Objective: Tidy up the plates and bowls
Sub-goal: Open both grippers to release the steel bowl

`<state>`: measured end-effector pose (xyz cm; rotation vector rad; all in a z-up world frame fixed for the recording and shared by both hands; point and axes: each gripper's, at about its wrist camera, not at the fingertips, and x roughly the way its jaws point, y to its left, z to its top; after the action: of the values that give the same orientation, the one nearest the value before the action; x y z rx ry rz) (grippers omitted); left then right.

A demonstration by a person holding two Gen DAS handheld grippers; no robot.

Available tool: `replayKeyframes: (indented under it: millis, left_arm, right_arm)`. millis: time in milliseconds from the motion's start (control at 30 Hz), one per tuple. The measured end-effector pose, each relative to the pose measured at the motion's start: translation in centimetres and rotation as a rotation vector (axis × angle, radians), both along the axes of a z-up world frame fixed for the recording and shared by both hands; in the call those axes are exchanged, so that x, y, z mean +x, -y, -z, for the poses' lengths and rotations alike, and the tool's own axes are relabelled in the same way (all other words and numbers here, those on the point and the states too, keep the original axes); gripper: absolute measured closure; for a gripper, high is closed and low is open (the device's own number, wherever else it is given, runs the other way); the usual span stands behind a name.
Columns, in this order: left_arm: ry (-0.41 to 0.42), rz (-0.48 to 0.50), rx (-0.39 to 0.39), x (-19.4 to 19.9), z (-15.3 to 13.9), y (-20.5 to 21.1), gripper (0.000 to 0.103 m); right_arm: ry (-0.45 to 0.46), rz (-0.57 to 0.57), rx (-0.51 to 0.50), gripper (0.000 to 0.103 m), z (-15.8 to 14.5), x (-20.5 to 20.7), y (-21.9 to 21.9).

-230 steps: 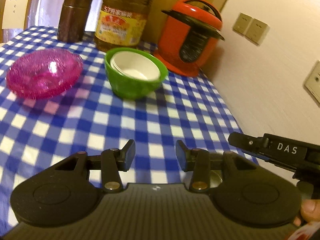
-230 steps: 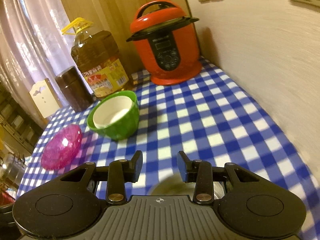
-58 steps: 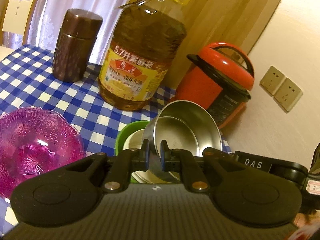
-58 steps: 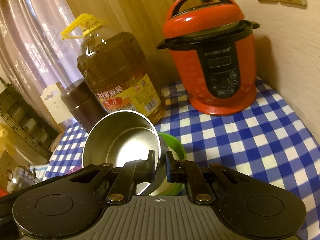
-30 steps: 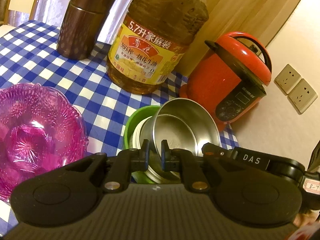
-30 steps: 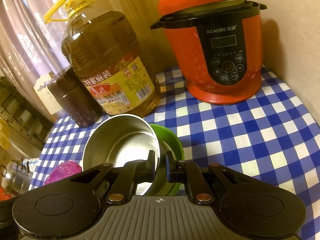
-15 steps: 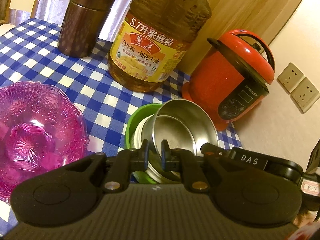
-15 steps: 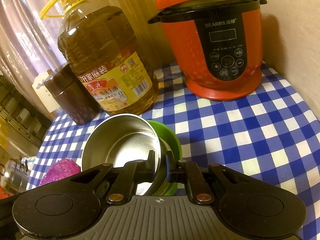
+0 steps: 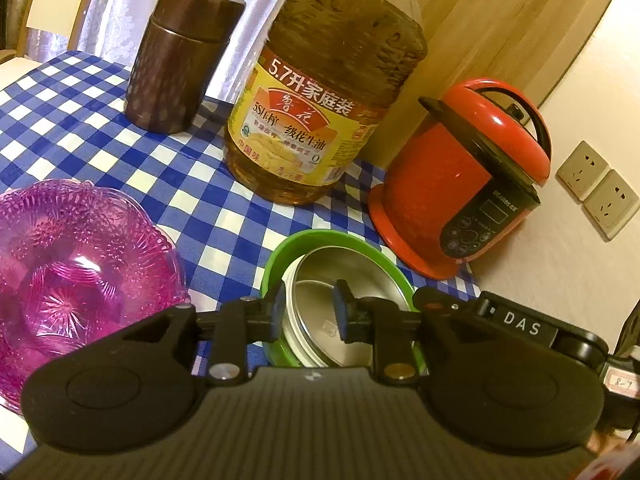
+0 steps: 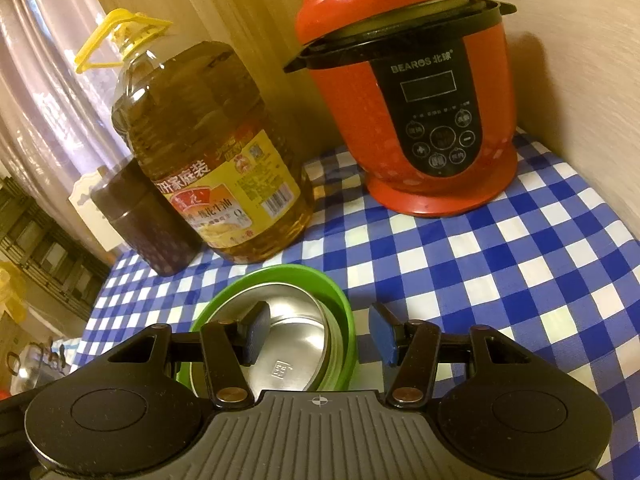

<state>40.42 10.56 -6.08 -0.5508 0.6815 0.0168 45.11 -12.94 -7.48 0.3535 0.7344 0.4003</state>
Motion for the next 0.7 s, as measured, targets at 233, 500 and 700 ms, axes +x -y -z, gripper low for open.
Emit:
replayKeyframes:
  millis: [233, 500, 700]
  left_arm:
    - [-0.001, -0.008, -0.011, 0.1, 0.8, -0.2, 0.078]
    - [0.027, -0.011, -0.041, 0.6, 1.5, -0.6, 0.078]
    - [0.045, -0.015, -0.019, 0.5, 1.5, -0.5, 0.078]
  right_arm:
    - [-0.027, 0.001, -0.022, 0.048, 1.1, 0.2, 0.2]
    - [-0.061, -0.023, 0.013, 0.048, 2.5, 0.8, 0.3]
    - [-0.097, -0.025, 0.029, 0.048, 3.6, 1.1, 0.5]
